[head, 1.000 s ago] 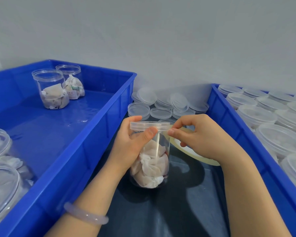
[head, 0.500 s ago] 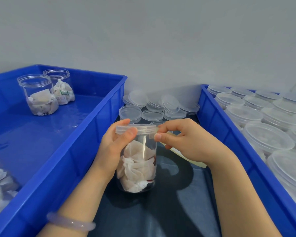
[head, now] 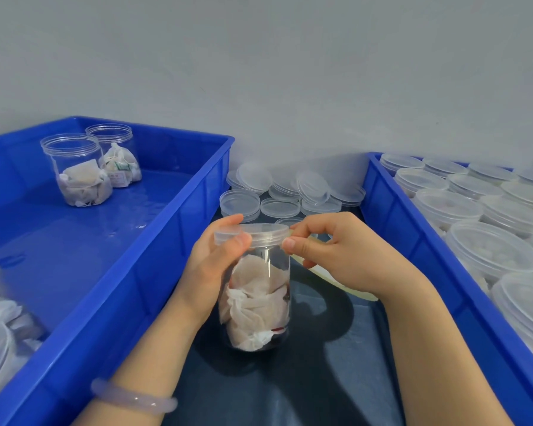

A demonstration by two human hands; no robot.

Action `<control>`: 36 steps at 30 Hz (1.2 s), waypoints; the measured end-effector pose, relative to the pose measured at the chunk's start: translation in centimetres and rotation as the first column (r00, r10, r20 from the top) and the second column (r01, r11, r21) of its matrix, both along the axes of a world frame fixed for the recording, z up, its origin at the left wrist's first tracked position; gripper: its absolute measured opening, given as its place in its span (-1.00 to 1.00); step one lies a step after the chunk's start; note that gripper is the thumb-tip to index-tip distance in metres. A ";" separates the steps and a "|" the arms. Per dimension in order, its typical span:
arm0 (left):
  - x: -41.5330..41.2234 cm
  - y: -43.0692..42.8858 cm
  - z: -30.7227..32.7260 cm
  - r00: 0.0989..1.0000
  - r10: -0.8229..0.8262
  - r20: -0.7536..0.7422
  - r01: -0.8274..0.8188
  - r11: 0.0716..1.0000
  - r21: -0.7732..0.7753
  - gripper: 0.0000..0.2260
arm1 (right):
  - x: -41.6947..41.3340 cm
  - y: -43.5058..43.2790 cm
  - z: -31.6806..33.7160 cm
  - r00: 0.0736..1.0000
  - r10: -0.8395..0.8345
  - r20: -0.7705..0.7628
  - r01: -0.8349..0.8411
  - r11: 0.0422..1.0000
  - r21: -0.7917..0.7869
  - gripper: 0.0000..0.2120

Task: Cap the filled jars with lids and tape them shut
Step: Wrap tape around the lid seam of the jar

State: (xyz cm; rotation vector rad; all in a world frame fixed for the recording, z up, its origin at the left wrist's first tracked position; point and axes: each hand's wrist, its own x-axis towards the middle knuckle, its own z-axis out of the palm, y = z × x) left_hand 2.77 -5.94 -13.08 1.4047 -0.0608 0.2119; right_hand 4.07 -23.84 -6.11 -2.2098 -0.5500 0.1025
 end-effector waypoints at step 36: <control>-0.3 0.2 1.2 0.985 0.166 -0.048 -0.162 0.984 0.067 -0.48 | -1.0 -1.0 1.2 0.969 -0.053 -0.240 0.028 0.994 -0.107 -0.07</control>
